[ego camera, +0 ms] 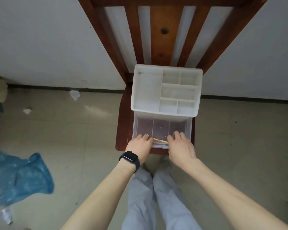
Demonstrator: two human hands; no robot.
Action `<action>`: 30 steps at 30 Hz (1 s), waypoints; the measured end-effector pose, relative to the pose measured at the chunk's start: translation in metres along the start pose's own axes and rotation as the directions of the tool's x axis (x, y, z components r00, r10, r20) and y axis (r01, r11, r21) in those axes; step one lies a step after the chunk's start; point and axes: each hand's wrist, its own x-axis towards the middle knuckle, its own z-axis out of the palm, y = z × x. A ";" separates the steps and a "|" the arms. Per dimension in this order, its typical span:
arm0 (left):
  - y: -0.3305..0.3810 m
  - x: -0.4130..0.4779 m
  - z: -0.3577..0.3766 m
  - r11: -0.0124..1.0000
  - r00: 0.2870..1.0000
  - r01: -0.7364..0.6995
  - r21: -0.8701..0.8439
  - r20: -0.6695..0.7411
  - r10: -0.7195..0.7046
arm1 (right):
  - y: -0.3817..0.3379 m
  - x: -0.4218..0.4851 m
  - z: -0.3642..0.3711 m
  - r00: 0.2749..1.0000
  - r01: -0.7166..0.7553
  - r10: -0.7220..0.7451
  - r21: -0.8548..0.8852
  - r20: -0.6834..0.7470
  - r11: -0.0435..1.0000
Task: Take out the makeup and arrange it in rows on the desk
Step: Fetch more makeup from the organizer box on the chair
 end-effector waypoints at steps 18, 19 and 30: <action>0.000 0.000 -0.016 0.946 0.995 -0.101 -0.308 -0.045 0.091 | 0.030 -0.017 -0.026 0.985 0.172 -0.168 0.282 -0.039 0.944; -0.001 -0.001 -0.015 0.949 0.994 -0.103 -0.299 -0.051 0.092 | 0.029 -0.018 -0.025 0.986 0.166 -0.159 0.282 -0.047 0.945; -0.002 0.002 -0.008 0.968 0.987 -0.135 -0.211 -0.119 0.112 | 0.022 -0.020 0.002 0.965 0.141 -0.069 0.280 -0.254 0.950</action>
